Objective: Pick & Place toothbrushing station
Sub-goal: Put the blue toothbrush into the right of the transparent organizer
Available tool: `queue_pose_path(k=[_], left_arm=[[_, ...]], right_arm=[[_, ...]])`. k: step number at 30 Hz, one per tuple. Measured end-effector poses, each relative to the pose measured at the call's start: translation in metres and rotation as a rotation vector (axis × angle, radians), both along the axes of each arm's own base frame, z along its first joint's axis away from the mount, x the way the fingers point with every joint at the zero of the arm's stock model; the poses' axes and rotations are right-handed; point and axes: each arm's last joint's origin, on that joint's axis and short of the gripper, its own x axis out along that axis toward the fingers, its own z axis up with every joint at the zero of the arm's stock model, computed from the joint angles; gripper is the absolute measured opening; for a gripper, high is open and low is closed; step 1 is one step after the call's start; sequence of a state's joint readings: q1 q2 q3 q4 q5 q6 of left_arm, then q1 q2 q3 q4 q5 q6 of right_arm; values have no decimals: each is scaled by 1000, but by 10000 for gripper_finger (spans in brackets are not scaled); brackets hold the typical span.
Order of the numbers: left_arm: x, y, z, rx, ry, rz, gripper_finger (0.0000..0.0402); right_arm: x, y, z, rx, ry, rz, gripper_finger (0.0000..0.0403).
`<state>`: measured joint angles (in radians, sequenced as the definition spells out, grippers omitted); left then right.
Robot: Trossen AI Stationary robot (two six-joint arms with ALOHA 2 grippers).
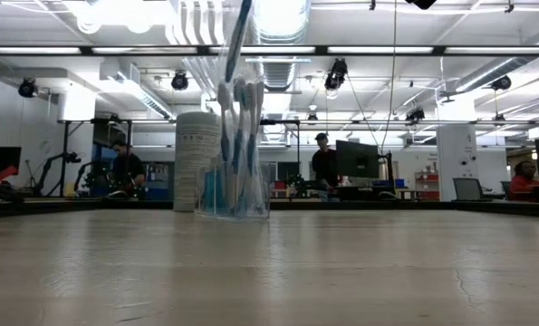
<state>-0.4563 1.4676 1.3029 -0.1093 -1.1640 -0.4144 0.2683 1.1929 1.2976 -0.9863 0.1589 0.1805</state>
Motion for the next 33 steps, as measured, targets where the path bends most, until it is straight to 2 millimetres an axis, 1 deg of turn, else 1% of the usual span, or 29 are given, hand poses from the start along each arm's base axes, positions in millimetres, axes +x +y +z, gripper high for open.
queue_pose_path(k=[3,7,18,23,27,31,33], left_arm=[[2,9,8,16,-3,-36,1],[2,20,12,37,14,-47,1],[-4,49,30,12,-22,-156,0],[-1,55,36,-4,-79,-198,0],[1,56,39,-30,-127,-241,0],[5,55,34,-48,-125,-249,0],[7,54,28,-68,-133,-255,0]], right_arm=[[0,0,0,0,0,0,54],[0,0,0,0,0,0,54],[0,0,0,0,0,0,54],[0,0,0,0,0,0,54],[0,0,0,0,0,0,54],[0,0,0,0,0,0,54],[0,0,0,0,0,0,54]])
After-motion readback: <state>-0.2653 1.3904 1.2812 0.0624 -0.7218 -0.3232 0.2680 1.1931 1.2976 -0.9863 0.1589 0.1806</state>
